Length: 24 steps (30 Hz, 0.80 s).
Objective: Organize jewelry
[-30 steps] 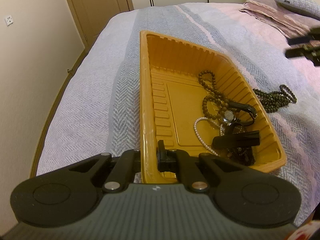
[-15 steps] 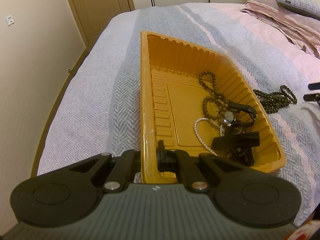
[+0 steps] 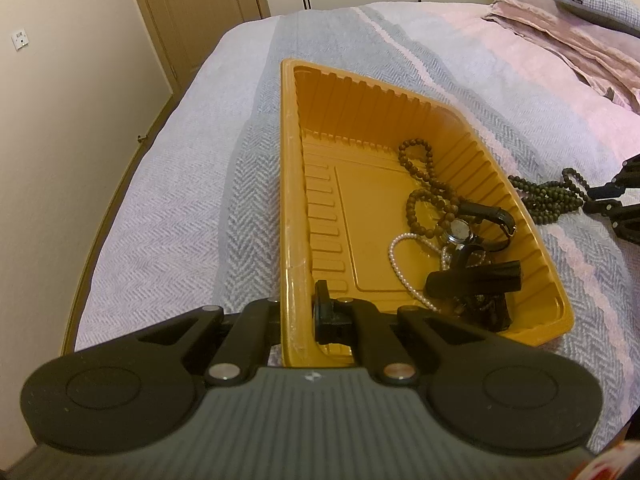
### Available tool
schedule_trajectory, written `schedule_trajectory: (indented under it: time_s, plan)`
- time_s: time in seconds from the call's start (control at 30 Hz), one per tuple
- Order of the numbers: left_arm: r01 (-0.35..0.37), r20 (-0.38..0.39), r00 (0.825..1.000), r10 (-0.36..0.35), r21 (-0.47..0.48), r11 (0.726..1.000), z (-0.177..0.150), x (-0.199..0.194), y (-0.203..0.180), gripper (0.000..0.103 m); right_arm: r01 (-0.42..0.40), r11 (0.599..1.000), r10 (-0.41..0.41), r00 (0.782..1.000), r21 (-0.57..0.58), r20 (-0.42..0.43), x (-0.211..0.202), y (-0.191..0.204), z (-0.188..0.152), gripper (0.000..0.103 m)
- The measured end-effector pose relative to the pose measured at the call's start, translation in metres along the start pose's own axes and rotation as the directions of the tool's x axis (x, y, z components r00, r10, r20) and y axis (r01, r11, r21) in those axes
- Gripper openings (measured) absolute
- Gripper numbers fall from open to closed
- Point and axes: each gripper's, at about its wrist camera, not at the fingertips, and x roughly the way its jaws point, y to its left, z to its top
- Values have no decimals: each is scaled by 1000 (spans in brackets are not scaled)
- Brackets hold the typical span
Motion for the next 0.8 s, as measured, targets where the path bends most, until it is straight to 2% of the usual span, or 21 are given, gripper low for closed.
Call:
schedule_trajectory:
  time_s: [0.13, 0.4, 0.8]
  plan:
    - [0, 0, 1000, 0, 1, 1000, 0, 0, 0, 3, 29, 1000, -29, 1000, 3, 13, -3, 0, 0, 7]
    - [-3, 2, 1000, 3, 6, 1000, 0, 0, -1, 3, 84, 996, -86, 993, 37, 78, -45, -14, 14, 7]
    - [0, 2, 1000, 0, 6, 1000, 0, 0, -1, 3, 56, 998, -56, 976, 2, 209, -87, -2, 58, 7]
